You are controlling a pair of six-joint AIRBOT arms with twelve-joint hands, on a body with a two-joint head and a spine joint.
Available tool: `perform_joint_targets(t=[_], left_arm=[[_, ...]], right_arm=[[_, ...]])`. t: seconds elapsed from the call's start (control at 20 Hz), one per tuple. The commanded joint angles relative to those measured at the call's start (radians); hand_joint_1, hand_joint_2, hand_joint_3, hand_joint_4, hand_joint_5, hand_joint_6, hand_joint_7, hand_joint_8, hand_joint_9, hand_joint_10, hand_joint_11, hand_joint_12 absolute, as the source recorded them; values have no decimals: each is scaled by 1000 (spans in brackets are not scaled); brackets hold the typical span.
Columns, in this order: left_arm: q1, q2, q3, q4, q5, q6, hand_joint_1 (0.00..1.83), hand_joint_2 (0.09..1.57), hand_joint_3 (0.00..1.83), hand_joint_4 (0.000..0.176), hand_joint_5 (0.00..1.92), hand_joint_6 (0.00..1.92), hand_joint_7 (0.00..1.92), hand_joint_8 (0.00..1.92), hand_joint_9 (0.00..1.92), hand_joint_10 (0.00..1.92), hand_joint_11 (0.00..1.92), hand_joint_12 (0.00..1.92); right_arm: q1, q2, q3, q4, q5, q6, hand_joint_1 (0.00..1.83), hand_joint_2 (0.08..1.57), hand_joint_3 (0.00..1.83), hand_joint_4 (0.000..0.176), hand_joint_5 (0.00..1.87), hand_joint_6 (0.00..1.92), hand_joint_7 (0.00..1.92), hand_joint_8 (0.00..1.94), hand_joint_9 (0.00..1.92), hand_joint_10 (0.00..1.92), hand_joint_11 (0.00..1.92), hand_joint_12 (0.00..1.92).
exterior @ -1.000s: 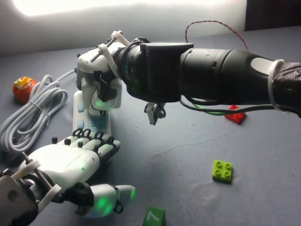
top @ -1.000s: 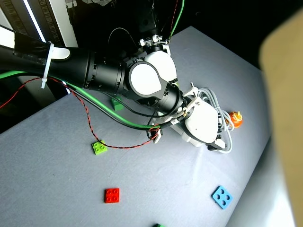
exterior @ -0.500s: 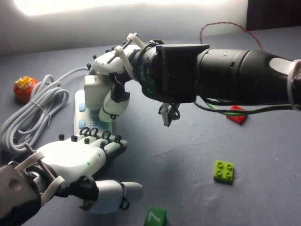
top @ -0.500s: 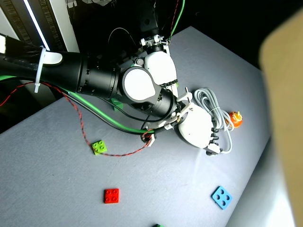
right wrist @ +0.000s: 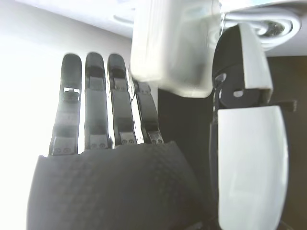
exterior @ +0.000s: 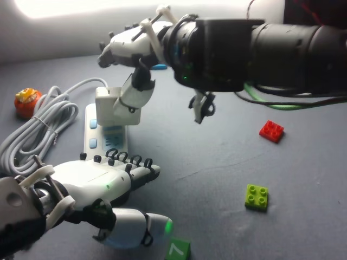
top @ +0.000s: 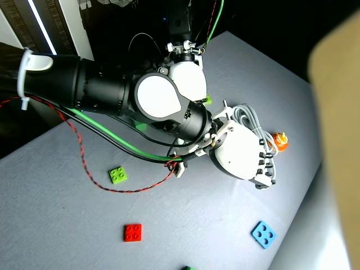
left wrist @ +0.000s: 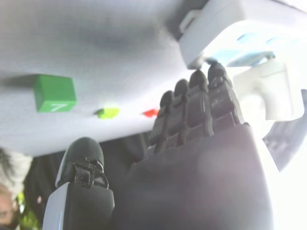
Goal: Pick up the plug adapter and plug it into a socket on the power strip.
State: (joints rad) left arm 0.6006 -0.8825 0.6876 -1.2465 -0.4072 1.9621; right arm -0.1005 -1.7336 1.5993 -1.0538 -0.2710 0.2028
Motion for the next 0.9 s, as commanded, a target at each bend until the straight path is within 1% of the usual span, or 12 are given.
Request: perform_joint_targets(t=[0.0, 0.15, 0.25, 0.3, 0.35, 0.55, 0.7, 0.75, 0.8, 0.85], left_arm=[[-13, 8, 5, 24, -6, -3, 0, 1229, 0, 0, 28, 8, 59, 7, 45, 7, 7, 5], [-38, 22, 15, 24, 10, 8, 0, 1223, 0, 0, 34, 7, 66, 6, 55, 8, 10, 8], [-64, 36, 26, 24, 28, 20, 0, 1229, 0, 0, 50, 12, 86, 12, 72, 13, 28, 17], [-81, 46, 34, 24, 35, 24, 0, 1226, 0, 0, 54, 12, 88, 12, 73, 12, 28, 18], [-98, 53, 40, 24, 42, 32, 0, 1218, 0, 0, 38, 5, 79, 7, 67, 9, 24, 17], [-182, 89, 71, 24, 89, 84, 0, 1217, 0, 0, 46, 5, 77, 3, 61, 4, 8, 14], [-231, 128, 84, 24, 114, 97, 0, 1230, 2, 0, 59, 7, 88, 4, 70, 5, 5, 16], [-246, 143, 85, 24, 121, 99, 0, 1226, 0, 0, 67, 10, 98, 7, 79, 8, 13, 21], [-252, 152, 86, 23, 124, 99, 0, 1226, 0, 0, 68, 9, 98, 6, 78, 7, 11, 22], [-268, 163, 89, 23, 130, 99, 0, 1226, 0, 0, 57, 4, 96, 5, 81, 8, 18, 26]], right_arm=[[29, 21, -24, -20, 27, -10, 850, 955, 0, 0, 299, 0, 333, 1, 314, 1, 0, 835], [62, 93, -117, -20, -6, -23, 845, 945, 0, 0, 291, 0, 318, 0, 301, 0, 0, 824], [88, 156, -202, -20, -24, -63, 847, 944, 0, 0, 298, 4, 324, 3, 306, 4, 0, 825], [102, 193, -258, -21, -36, -81, 844, 941, 0, 0, 294, 1, 323, 2, 305, 3, 0, 830], [113, 229, -302, -22, -45, -98, 824, 950, 0, 0, 284, 0, 314, 0, 294, 0, 0, 806], [135, 358, -468, -30, -72, -151, 851, 948, 0, 0, 302, 8, 318, 4, 299, 3, 0, 834], [150, 465, -597, -28, -99, -180, 857, 951, 0, 0, 306, 9, 316, 7, 295, 6, 0, 812], [155, 499, -637, -25, -118, -188, 825, 952, 1, 0, 312, 10, 321, 8, 301, 8, 0, 815], [156, 516, -656, -24, -130, -194, 813, 953, 1, 0, 306, 7, 320, 7, 302, 8, 0, 816], [156, 536, -686, -22, -176, -208, 836, 937, 0, 0, 329, 12, 340, 10, 318, 11, 0, 854]])
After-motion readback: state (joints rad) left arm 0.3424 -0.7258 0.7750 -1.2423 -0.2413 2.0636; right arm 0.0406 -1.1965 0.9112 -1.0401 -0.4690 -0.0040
